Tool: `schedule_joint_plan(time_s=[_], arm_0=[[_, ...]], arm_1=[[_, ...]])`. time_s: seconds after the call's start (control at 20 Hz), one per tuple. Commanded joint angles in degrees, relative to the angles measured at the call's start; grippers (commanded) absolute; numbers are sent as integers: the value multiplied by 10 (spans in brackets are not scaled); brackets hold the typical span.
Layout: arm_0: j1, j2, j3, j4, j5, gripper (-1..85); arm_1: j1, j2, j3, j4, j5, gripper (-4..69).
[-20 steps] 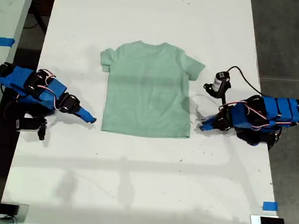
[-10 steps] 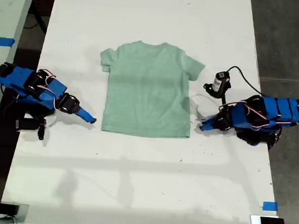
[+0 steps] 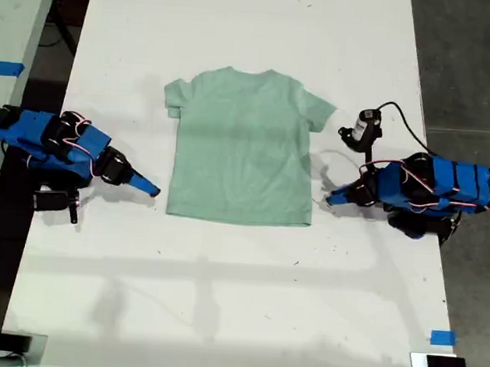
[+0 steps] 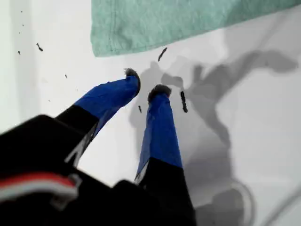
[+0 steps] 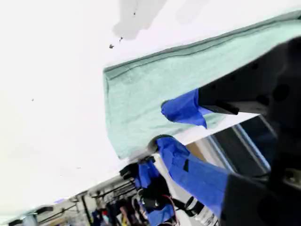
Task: Fold t shirt
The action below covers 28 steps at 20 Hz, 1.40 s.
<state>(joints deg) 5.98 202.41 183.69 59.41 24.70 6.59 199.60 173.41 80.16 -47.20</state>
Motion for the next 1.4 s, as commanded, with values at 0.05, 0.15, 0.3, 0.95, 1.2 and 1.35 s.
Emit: schedule_joint_plan(time_s=[0.05,0.15,0.3,0.95,1.2,1.35], arm_0=[[-66,2,10,-4,-52,68],[-65,2,10,-4,-52,68],[-64,2,10,-4,-48,68],[-180,2,9,-3,-62,70],[-161,2,9,-3,-65,43],[-163,2,9,-3,-62,40]], arm_1=[[20,9,33,-7,0,75],[20,9,33,-7,0,75],[20,9,33,-7,2,74],[23,9,33,-7,0,74],[23,9,33,-7,0,74],[23,9,33,-7,0,74]])
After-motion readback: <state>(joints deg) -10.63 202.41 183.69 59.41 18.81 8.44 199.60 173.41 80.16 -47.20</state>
